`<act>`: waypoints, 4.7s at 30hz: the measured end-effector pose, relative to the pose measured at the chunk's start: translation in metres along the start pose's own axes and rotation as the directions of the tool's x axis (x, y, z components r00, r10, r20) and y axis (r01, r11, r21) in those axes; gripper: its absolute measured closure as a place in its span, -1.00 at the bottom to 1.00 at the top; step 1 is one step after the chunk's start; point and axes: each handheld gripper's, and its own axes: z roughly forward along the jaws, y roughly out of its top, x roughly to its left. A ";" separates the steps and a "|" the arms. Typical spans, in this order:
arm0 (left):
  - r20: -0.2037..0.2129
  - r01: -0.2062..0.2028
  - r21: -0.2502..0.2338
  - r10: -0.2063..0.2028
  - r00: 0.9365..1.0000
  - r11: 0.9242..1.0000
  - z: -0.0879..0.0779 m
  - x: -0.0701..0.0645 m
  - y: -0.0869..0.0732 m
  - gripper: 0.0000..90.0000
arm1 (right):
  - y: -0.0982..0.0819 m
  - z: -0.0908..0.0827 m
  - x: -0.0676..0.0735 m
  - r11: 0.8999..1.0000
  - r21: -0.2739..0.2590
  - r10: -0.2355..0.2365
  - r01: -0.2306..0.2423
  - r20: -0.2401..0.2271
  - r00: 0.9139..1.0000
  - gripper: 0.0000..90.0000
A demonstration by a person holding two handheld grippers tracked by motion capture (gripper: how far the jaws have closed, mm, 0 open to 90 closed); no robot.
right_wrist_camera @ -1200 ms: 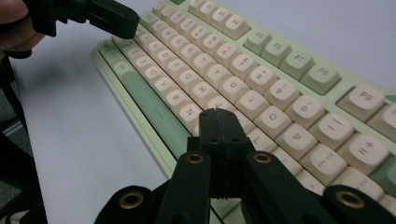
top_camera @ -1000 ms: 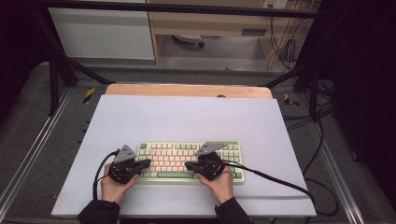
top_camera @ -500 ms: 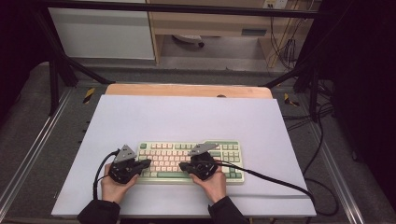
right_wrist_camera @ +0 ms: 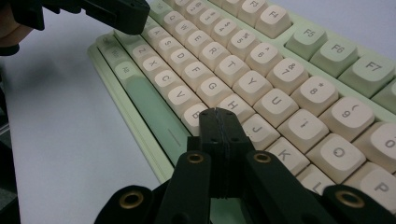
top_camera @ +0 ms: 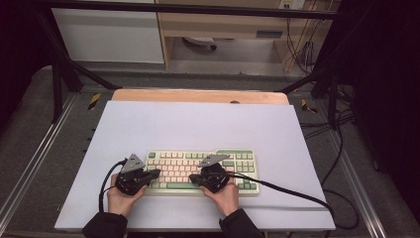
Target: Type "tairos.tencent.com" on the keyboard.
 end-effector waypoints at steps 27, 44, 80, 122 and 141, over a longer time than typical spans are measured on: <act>0.006 -0.007 -0.005 0.007 1.000 1.000 -0.001 -0.003 0.001 1.00 | -0.006 -0.043 -0.020 1.000 -0.023 0.012 -0.010 0.057 0.998 1.00; 0.006 -0.017 -0.009 0.018 1.000 1.000 0.003 -0.011 0.009 1.00 | -0.021 -0.067 -0.039 0.998 -0.035 0.047 -0.044 0.086 0.995 1.00; 0.011 -0.032 0.003 0.032 0.999 0.999 0.043 -0.026 0.047 1.00 | -0.043 -0.084 -0.050 0.997 -0.032 0.076 -0.073 0.109 0.991 1.00; 0.019 -0.058 0.019 0.058 0.998 0.998 0.053 -0.032 0.039 1.00 | -0.043 -0.085 -0.050 0.997 -0.037 0.075 -0.071 0.108 0.991 1.00; 0.020 -0.055 0.003 0.055 0.998 0.998 0.022 -0.023 0.025 1.00 | -0.041 -0.089 -0.048 0.996 -0.050 0.073 -0.068 0.103 0.992 1.00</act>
